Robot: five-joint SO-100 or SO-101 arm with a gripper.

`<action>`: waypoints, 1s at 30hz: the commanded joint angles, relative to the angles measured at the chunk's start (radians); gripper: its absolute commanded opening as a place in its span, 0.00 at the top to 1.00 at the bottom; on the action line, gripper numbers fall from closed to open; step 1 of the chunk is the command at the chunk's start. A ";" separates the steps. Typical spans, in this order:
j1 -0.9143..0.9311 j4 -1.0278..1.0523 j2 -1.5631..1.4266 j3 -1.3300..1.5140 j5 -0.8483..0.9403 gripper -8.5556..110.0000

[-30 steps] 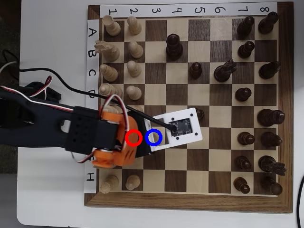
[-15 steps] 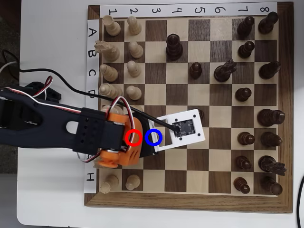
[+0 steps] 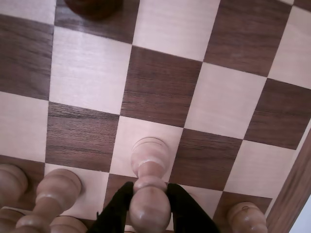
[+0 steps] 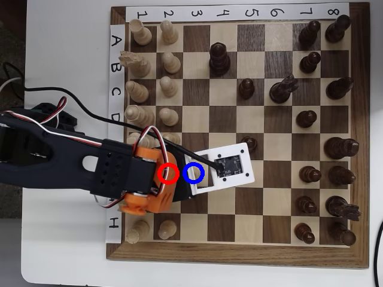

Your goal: Move the piece to destination

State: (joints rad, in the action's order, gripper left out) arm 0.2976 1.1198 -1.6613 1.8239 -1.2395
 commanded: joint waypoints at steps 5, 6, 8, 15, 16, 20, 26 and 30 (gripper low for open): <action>-0.011 0.014 -0.009 -0.003 0.003 0.88; -0.014 0.011 -0.011 -0.002 0.005 0.87; -0.018 -0.008 -0.018 0.006 0.006 0.85; -0.041 -0.017 -0.057 0.026 0.006 0.74; -0.044 -0.023 -0.061 0.029 0.006 0.74; -0.035 -0.021 -0.095 0.029 0.018 0.72; 0.002 0.084 -0.232 -0.026 0.089 0.73; 0.011 0.192 -0.367 -0.069 0.140 0.75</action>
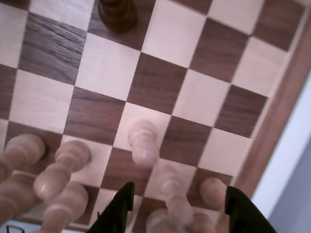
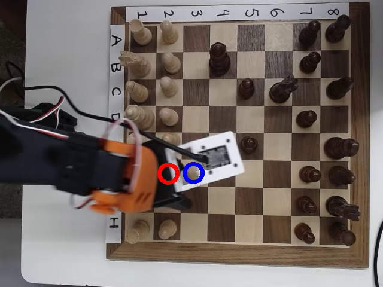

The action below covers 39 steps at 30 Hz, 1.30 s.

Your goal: Move the piece to destination

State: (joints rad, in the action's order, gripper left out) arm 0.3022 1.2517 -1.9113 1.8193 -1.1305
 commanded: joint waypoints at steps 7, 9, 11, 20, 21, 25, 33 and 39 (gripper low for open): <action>-0.041 0.344 -0.319 -0.291 0.083 0.78; -0.023 0.403 -0.350 -0.399 0.100 0.81; 0.043 0.411 -0.383 -0.479 0.103 0.86; 0.609 0.239 -0.626 -0.337 0.744 0.93; 0.696 0.204 -0.649 -0.301 0.861 0.93; 1.008 0.014 -0.747 -0.104 1.187 0.93; 1.246 -0.184 -0.956 0.413 1.333 0.93; 1.272 -0.282 -1.065 0.693 1.255 0.93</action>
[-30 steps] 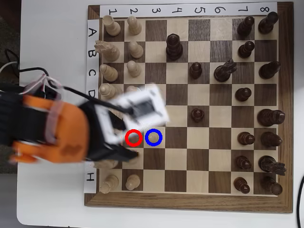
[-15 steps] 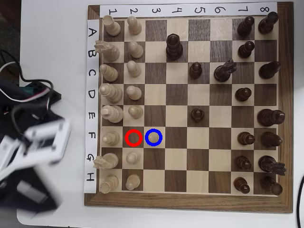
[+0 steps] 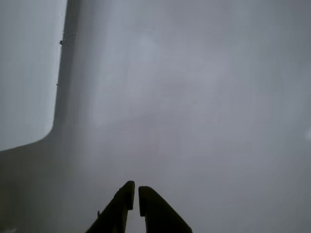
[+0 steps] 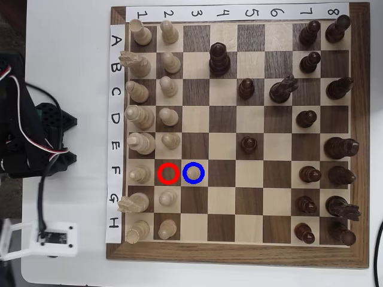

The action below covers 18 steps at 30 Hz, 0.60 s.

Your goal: Move the piece to destination

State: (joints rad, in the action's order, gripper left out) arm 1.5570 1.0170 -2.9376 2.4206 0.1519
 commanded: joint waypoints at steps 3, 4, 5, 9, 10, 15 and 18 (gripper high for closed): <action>0.041 -0.087 -0.089 0.218 -0.044 0.93; 0.049 -0.098 -0.114 0.262 -0.046 0.93; 0.057 -0.109 -0.138 0.305 -0.046 0.93; 0.071 -0.176 -0.215 0.466 -0.049 0.93; 0.071 -0.192 -0.224 0.497 -0.052 0.93; 0.069 -0.175 -0.287 0.595 -0.061 0.93; 0.077 -0.127 -0.325 0.634 -0.058 0.93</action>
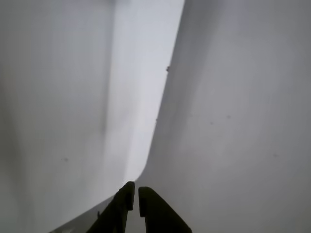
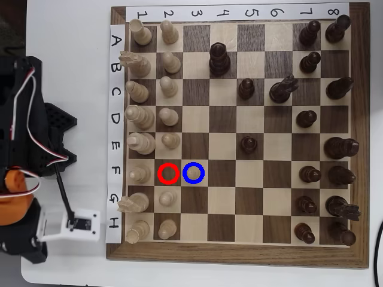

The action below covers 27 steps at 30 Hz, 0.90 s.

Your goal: Move the piece to destination

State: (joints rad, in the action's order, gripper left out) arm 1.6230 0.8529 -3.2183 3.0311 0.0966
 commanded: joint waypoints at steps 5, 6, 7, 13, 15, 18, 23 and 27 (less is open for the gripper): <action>0.080 0.147 -0.169 0.098 0.043 0.93; 0.098 0.169 -0.198 0.107 0.052 0.93; 0.106 0.186 -0.209 0.109 0.048 0.93; 0.114 0.238 -0.207 0.094 0.032 0.93; 0.115 0.229 -0.207 0.097 0.028 0.93; 0.112 0.227 -0.207 0.097 0.026 0.93; 0.110 0.227 -0.207 0.097 0.028 0.93; 0.110 0.227 -0.207 0.097 0.028 0.93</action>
State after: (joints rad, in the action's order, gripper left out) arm 1.7319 1.0830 -3.3656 3.0848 0.1289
